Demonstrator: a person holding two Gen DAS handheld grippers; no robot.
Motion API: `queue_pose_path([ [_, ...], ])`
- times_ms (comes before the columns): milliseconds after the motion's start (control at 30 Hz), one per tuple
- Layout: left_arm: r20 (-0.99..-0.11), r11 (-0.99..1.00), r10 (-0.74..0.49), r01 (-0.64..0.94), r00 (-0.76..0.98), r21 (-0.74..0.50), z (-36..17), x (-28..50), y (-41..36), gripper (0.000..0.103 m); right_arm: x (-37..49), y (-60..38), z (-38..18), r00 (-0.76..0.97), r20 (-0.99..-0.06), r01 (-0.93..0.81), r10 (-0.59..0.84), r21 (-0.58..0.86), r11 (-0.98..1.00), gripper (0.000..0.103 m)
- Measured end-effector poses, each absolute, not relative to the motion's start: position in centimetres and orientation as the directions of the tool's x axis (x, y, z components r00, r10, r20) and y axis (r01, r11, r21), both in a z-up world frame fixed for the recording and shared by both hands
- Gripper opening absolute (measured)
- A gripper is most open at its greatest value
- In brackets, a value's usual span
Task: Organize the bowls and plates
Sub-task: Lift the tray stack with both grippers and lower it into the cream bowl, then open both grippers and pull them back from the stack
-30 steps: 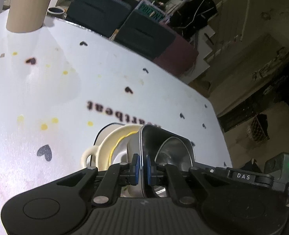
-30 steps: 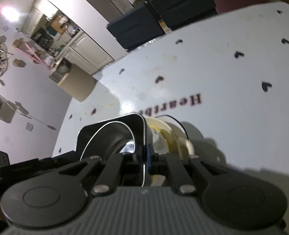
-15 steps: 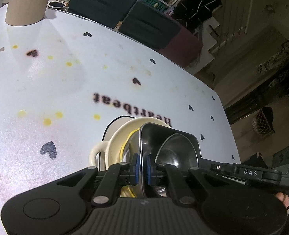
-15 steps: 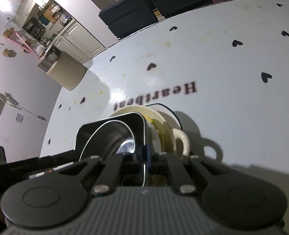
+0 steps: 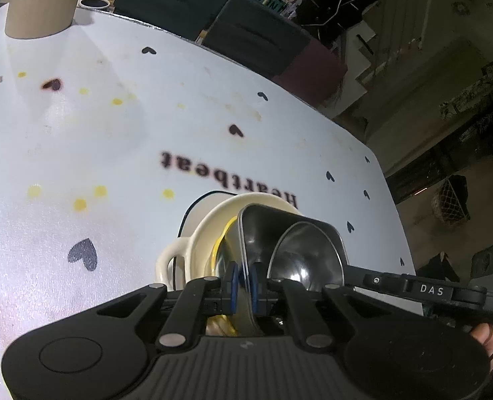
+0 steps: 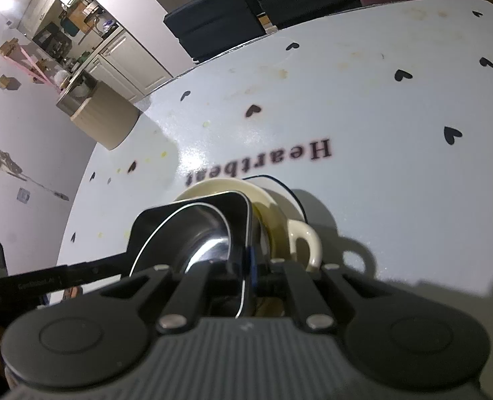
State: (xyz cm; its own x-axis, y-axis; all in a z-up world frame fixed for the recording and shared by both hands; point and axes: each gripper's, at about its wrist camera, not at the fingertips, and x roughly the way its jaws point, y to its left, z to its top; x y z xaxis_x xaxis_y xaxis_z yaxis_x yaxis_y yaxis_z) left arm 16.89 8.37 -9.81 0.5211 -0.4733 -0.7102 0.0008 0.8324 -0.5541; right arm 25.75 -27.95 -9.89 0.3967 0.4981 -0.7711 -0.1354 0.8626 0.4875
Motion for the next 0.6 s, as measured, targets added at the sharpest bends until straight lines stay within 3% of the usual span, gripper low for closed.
queue_pose_path([
  [233,-0.721,0.843,-0.458,-0.002,0.52,-0.537,-9.5,16.7,8.3,0.012,26.0,-27.6,-10.2,0.378,-0.786,-0.154,0.49,0.468,0.87,0.013],
  [333,-0.73,0.857,-0.434,-0.007,0.528,-0.515,-9.2,16.4,8.3,0.019,25.9,-27.4,-9.9,0.386,-0.792,-0.175,0.473,0.441,0.88,0.014],
  [433,-0.736,0.865,-0.411,-0.023,0.538,-0.501,-8.8,16.1,8.6,0.026,25.7,-27.5,-9.5,0.406,-0.795,-0.181,0.451,0.414,0.892,0.024],
  [600,-0.748,0.888,-0.367,-0.032,0.553,-0.459,-7.7,15.3,8.8,0.051,25.0,-27.9,-8.4,0.447,-0.788,-0.203,0.424,0.372,0.906,0.046],
])
